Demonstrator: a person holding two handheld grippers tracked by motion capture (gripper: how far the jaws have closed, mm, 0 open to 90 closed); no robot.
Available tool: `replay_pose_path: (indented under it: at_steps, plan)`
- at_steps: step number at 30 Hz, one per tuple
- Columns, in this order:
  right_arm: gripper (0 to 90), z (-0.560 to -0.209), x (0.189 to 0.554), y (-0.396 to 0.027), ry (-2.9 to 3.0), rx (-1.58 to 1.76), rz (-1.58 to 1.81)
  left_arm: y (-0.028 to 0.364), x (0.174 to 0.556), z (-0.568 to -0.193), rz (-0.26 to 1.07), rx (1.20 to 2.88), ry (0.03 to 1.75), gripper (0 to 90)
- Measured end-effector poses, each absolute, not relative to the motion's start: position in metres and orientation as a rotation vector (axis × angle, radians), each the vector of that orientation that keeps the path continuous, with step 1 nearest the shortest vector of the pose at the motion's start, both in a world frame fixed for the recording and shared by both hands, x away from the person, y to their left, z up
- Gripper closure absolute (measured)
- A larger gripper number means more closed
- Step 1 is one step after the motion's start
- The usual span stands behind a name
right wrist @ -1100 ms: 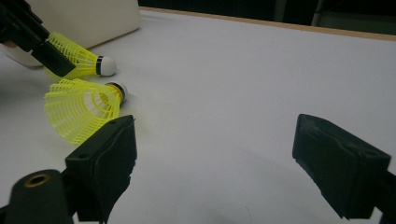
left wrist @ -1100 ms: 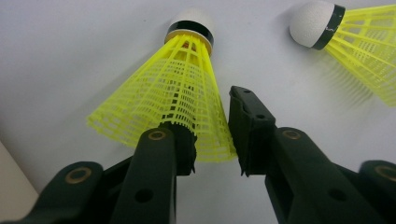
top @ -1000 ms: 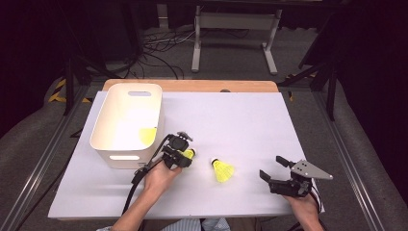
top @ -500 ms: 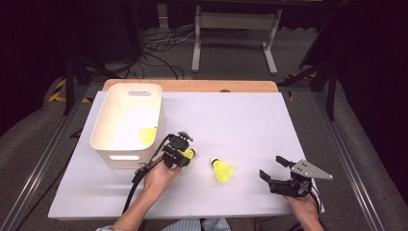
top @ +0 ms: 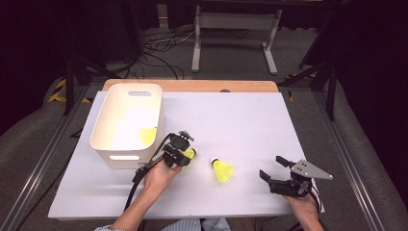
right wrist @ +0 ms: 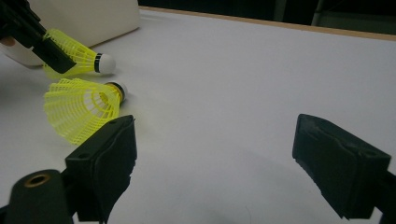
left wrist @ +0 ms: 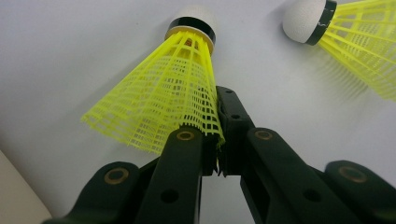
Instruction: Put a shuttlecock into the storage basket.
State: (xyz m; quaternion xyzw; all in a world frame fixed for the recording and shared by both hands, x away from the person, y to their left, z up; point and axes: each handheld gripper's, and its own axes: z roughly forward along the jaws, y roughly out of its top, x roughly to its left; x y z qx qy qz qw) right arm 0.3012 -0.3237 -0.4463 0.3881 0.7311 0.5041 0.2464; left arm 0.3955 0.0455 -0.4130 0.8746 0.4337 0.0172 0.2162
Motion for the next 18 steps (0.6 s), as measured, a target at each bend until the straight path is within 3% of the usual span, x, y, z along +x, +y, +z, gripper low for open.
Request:
replay_pose_path:
  at_steps: [18]
  plan:
    - [14.3,-0.446,0.301,-0.324,1.994,1.057,1.376,0.04,0.391,-0.4,0.086,2.435,1.158,87.9]
